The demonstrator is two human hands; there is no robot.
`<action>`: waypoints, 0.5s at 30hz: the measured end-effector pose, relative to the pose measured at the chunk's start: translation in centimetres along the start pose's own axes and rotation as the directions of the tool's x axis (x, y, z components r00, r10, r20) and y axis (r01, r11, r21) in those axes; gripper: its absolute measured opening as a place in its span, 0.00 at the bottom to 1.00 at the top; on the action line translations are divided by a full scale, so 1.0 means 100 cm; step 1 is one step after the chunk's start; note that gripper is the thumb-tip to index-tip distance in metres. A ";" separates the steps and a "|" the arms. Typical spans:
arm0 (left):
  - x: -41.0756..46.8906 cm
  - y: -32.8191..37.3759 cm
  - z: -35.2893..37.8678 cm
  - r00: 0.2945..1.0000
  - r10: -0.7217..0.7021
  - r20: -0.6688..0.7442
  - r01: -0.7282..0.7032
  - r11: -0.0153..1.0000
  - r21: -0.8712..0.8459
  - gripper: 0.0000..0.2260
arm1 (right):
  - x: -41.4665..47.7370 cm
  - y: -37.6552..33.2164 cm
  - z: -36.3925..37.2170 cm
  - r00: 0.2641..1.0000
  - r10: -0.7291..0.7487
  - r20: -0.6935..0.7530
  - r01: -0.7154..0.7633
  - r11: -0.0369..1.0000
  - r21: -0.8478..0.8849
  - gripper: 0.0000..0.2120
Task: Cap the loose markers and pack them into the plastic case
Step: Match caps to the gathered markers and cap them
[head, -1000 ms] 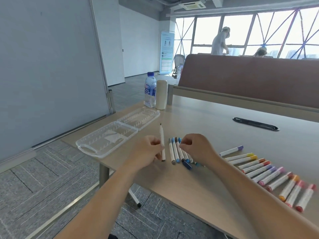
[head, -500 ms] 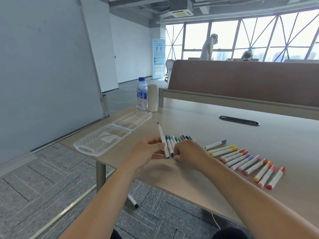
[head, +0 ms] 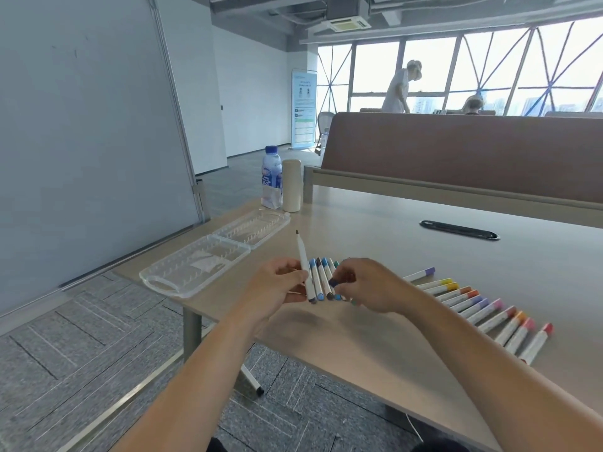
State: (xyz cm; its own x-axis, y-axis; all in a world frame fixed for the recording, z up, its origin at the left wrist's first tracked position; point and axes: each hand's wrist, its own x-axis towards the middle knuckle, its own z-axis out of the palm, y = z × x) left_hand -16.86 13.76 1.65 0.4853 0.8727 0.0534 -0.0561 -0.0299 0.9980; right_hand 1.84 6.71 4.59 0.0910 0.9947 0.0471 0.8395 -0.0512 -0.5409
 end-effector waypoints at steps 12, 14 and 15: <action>0.004 -0.006 0.004 0.998 -0.017 0.060 0.013 0.998 0.055 0.05 | -0.010 0.001 -0.016 0.996 0.022 -0.082 0.021 0.877 0.480 0.09; 0.004 -0.005 0.004 0.998 -0.011 0.058 0.008 0.998 0.061 0.05 | -0.008 0.000 -0.013 0.990 0.046 -0.132 0.022 0.879 0.477 0.09; 0.004 -0.005 0.004 0.998 -0.008 0.059 0.004 0.997 0.074 0.05 | -0.007 -0.001 -0.013 0.984 0.064 -0.169 0.027 0.870 0.492 0.10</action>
State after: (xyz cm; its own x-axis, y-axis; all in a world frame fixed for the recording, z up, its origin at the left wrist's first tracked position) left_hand -16.31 13.89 1.14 0.5362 0.8428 0.0472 0.0106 -0.0627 0.9980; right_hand 2.35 5.91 5.67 0.2339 0.9601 0.1531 0.4696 0.0263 -0.8825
